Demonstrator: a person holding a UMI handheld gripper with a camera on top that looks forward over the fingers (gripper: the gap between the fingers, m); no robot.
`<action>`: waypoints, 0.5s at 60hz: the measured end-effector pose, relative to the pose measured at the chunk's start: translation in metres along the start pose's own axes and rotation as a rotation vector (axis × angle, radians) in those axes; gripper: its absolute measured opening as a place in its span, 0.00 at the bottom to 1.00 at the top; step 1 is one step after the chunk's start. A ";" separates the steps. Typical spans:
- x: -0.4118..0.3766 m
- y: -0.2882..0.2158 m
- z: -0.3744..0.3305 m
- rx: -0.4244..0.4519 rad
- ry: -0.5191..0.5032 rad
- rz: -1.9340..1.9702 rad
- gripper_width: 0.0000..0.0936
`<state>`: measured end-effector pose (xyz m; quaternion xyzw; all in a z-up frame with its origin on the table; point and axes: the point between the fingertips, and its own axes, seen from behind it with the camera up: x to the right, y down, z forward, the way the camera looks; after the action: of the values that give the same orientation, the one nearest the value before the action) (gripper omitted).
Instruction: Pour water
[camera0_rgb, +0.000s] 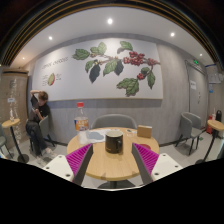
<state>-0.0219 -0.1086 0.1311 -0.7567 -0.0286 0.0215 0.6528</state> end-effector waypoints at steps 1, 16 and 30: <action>-0.007 -0.011 -0.010 -0.011 0.001 0.004 0.89; -0.059 -0.025 0.038 0.014 -0.076 0.033 0.89; -0.114 -0.019 0.111 0.000 -0.115 0.001 0.89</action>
<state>-0.1438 -0.0041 0.1331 -0.7542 -0.0657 0.0651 0.6501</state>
